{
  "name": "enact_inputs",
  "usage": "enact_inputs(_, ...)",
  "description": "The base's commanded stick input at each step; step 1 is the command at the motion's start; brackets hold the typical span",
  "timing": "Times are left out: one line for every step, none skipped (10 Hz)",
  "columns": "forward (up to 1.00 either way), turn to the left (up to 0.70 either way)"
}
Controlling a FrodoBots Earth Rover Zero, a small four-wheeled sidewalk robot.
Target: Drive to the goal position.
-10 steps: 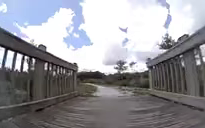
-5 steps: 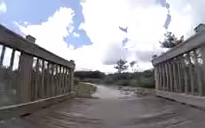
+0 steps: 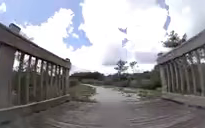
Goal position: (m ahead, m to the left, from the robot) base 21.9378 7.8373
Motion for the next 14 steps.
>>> enact_inputs(0.7,0.0)
enact_inputs(0.7,0.0)
enact_inputs(0.7,0.0)
enact_inputs(0.7,0.0)
enact_inputs(0.7,0.0)
enact_inputs(0.7,0.0)
enact_inputs(0.7,0.0)
enact_inputs(0.7,0.0)
enact_inputs(0.7,0.0)
enact_inputs(0.7,0.0)
enact_inputs(0.7,0.0)
enact_inputs(0.7,0.0)
enact_inputs(0.7,0.0)
enact_inputs(0.7,0.0)
